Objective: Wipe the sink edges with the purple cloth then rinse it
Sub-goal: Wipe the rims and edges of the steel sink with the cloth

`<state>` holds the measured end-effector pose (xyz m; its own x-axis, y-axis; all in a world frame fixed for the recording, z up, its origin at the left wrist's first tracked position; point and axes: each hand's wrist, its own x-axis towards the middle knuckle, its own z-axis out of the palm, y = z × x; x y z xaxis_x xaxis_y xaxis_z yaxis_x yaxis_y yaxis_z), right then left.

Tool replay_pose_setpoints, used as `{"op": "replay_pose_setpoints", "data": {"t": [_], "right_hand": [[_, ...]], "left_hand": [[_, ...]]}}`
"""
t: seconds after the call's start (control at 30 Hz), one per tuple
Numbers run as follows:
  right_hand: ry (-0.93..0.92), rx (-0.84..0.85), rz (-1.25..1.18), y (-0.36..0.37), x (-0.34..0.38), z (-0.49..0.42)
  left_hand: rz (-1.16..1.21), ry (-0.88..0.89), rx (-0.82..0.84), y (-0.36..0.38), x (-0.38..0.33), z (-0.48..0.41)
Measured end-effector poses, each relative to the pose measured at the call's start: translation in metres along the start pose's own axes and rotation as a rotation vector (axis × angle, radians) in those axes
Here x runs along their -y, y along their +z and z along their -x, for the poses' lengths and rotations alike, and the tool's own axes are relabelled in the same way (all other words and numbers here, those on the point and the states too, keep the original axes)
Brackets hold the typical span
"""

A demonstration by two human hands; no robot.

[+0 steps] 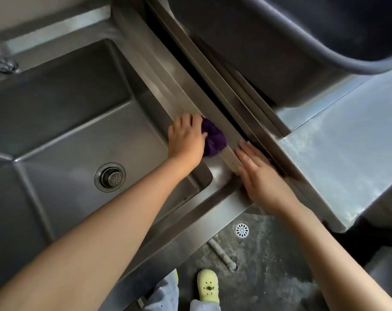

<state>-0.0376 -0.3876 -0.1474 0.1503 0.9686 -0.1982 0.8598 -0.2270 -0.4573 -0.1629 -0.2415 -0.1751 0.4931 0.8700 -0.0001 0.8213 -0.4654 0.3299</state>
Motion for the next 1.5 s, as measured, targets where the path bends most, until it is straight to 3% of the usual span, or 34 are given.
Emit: {"op": "replay_pose_setpoints", "data": {"t": [0.2, 0.37, 0.57, 0.9, 1.23, 1.5], "right_hand": [[-0.004, -0.161, 0.092, 0.024, -0.007, 0.017], [0.018, -0.245, 0.033, 0.030, -0.008, 0.023], [0.047, -0.195, -0.144, 0.027, -0.012, 0.026], [0.037, -0.269, -0.143, 0.030, -0.010, 0.026], [0.099, -0.298, -0.030, 0.035, 0.000, 0.020], [0.061, -0.179, 0.106, 0.031, 0.009, -0.010]], "left_hand": [[-0.047, 0.063, 0.004, 0.006, -0.013, 0.023], [-0.082, 0.104, 0.031, 0.008, -0.028, 0.042], [-0.128, 0.149, 0.040, 0.013, -0.044, 0.057], [-0.104, -0.094, 0.018, -0.005, -0.013, -0.006], [-0.082, -0.003, -0.022, -0.001, -0.001, -0.011], [-0.045, 0.025, -0.045, -0.001, 0.011, -0.016]]}}
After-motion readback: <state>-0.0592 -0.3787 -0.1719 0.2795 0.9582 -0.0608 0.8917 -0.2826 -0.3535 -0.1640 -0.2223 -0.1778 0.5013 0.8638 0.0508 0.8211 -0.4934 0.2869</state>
